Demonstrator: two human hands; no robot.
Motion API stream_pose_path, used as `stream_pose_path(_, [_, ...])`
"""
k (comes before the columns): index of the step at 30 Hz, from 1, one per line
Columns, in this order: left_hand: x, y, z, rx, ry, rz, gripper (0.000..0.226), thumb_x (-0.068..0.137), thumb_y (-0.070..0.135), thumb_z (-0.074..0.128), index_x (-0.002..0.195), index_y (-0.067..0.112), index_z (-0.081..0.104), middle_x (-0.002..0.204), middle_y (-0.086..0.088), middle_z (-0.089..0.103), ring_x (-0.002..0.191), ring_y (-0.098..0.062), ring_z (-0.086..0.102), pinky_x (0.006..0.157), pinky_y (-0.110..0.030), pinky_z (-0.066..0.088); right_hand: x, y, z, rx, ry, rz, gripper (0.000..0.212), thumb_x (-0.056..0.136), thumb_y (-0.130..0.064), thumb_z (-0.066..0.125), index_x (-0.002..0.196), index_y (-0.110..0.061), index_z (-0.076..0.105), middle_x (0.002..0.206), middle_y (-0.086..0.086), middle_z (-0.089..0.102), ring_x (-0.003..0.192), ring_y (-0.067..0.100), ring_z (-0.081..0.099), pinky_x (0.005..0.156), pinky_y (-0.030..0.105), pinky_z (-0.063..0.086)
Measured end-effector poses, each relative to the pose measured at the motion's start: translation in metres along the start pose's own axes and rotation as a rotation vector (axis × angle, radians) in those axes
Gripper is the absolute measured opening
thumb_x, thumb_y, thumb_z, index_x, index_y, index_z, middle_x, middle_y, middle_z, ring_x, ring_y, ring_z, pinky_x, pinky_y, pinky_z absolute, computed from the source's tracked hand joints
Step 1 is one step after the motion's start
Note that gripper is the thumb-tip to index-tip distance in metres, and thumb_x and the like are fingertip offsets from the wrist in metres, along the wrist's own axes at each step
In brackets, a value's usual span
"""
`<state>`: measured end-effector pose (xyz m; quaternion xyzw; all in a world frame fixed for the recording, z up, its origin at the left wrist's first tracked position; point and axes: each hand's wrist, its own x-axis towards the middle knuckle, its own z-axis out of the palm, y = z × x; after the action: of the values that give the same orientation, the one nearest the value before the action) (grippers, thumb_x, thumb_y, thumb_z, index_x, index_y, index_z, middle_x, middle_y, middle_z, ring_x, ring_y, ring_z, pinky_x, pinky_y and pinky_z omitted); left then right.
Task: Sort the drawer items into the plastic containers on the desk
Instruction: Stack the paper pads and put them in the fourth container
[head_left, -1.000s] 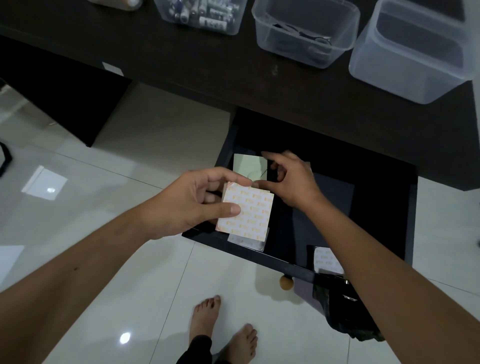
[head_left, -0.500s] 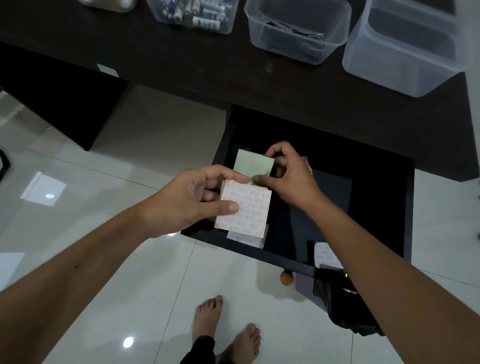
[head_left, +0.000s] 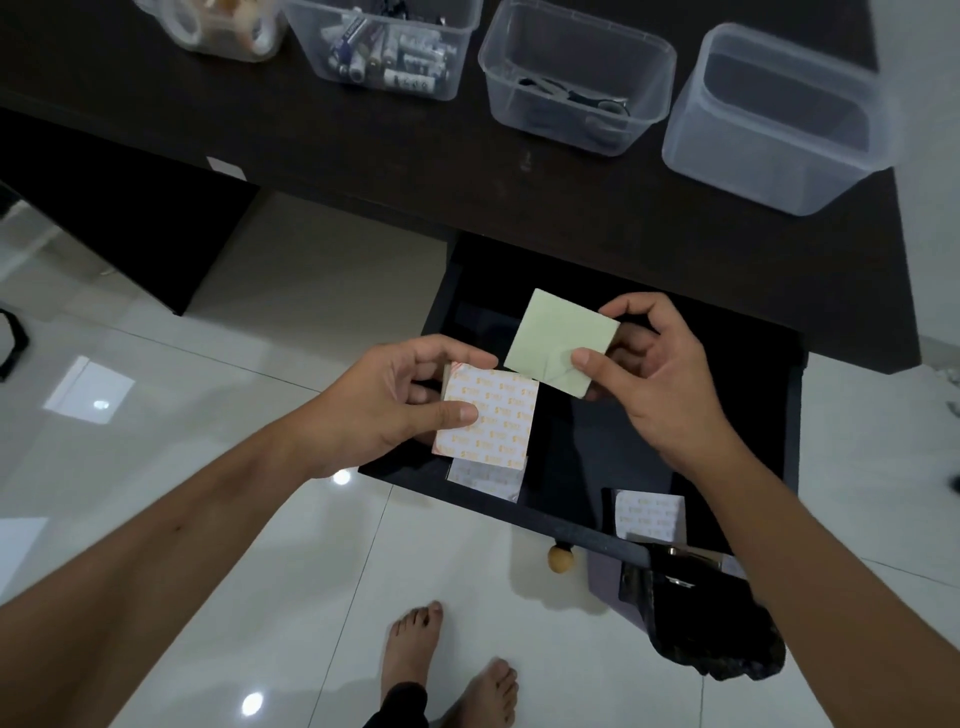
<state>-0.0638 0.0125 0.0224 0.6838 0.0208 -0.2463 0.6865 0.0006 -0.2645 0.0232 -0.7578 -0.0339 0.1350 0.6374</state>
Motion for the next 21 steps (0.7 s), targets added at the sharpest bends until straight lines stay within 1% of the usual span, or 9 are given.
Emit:
stream_pose_path(3, [0.005, 0.002, 0.006, 0.009, -0.001, 0.001, 0.043, 0.092, 0.002, 0.074, 0.131, 0.02, 0.068, 0.124, -0.004, 0.075, 0.114, -0.023, 0.076, 0.088, -0.043, 0.066, -0.014, -0.012, -0.018, 0.07, 0.06, -0.041, 0.038, 0.091, -0.004, 0.076, 0.118, -0.019, 0.054, 0.113, 0.011, 0.077, 0.097, 0.035, 0.075, 0.068, 0.036, 0.063])
stream_pose_path(6, [0.014, 0.005, 0.018, 0.02, -0.01, 0.009, 0.044, 0.092, 0.002, 0.074, 0.131, 0.022, 0.068, 0.122, -0.001, 0.076, 0.114, -0.02, 0.075, 0.087, -0.045, 0.066, -0.026, -0.021, -0.032, 0.133, 0.087, -0.065, 0.039, 0.087, -0.007, 0.077, 0.118, -0.017, 0.054, 0.114, 0.013, 0.077, 0.098, 0.027, 0.075, 0.065, 0.031, 0.061])
stream_pose_path(9, [0.025, 0.008, 0.034, 0.001, -0.024, 0.045, 0.048, 0.092, 0.003, 0.074, 0.134, 0.023, 0.066, 0.123, -0.001, 0.076, 0.114, -0.023, 0.076, 0.087, -0.047, 0.066, -0.034, -0.02, -0.039, 0.144, 0.046, -0.02, 0.04, 0.082, -0.009, 0.079, 0.115, -0.017, 0.058, 0.11, 0.022, 0.075, 0.094, 0.026, 0.076, 0.063, 0.033, 0.061])
stream_pose_path(12, [0.033, 0.008, 0.046, -0.06, -0.052, 0.081, 0.065, 0.09, 0.004, 0.075, 0.146, 0.031, 0.057, 0.129, -0.006, 0.074, 0.116, -0.027, 0.075, 0.089, -0.046, 0.065, -0.038, -0.006, -0.037, 0.107, 0.01, 0.015, 0.041, 0.08, -0.011, 0.081, 0.116, -0.015, 0.062, 0.106, 0.032, 0.069, 0.089, 0.029, 0.074, 0.065, 0.038, 0.063])
stream_pose_path(13, [0.035, 0.007, 0.049, -0.076, -0.062, 0.089, 0.072, 0.089, 0.005, 0.075, 0.15, 0.035, 0.053, 0.13, -0.007, 0.073, 0.116, -0.027, 0.075, 0.089, -0.044, 0.065, -0.039, -0.001, -0.036, 0.091, 0.004, 0.013, 0.042, 0.08, -0.012, 0.082, 0.117, -0.015, 0.063, 0.105, 0.031, 0.069, 0.088, 0.029, 0.073, 0.068, 0.04, 0.063])
stream_pose_path(15, [0.039, 0.005, 0.052, -0.097, -0.086, 0.093, 0.079, 0.087, 0.008, 0.076, 0.153, 0.041, 0.048, 0.132, -0.007, 0.072, 0.117, -0.027, 0.074, 0.09, -0.043, 0.065, -0.038, 0.007, -0.033, 0.05, 0.003, -0.009, 0.044, 0.081, -0.016, 0.083, 0.121, -0.014, 0.065, 0.106, 0.023, 0.069, 0.088, 0.028, 0.07, 0.077, 0.045, 0.065])
stream_pose_path(18, [0.043, 0.003, 0.052, -0.118, -0.105, 0.084, 0.075, 0.087, 0.011, 0.075, 0.152, 0.04, 0.051, 0.134, -0.006, 0.071, 0.12, -0.028, 0.073, 0.089, -0.046, 0.065, -0.035, 0.014, -0.031, 0.022, -0.007, -0.029, 0.044, 0.082, -0.015, 0.084, 0.123, -0.016, 0.067, 0.098, 0.006, 0.067, 0.088, 0.02, 0.066, 0.087, 0.045, 0.063])
stream_pose_path(19, [0.045, 0.003, 0.052, -0.134, -0.106, 0.082, 0.071, 0.087, 0.012, 0.074, 0.15, 0.038, 0.053, 0.135, -0.008, 0.071, 0.12, -0.029, 0.073, 0.089, -0.048, 0.065, -0.034, 0.016, -0.031, 0.018, -0.013, -0.031, 0.043, 0.083, -0.012, 0.084, 0.123, -0.015, 0.068, 0.096, 0.005, 0.065, 0.087, 0.019, 0.065, 0.088, 0.044, 0.062])
stream_pose_path(21, [0.048, 0.001, 0.054, -0.173, -0.097, 0.075, 0.063, 0.087, 0.014, 0.074, 0.146, 0.031, 0.056, 0.133, -0.009, 0.072, 0.12, -0.03, 0.072, 0.087, -0.047, 0.066, -0.033, 0.019, -0.029, 0.006, -0.027, -0.028, 0.043, 0.084, -0.008, 0.085, 0.123, -0.015, 0.068, 0.094, 0.014, 0.063, 0.085, 0.021, 0.064, 0.086, 0.044, 0.061])
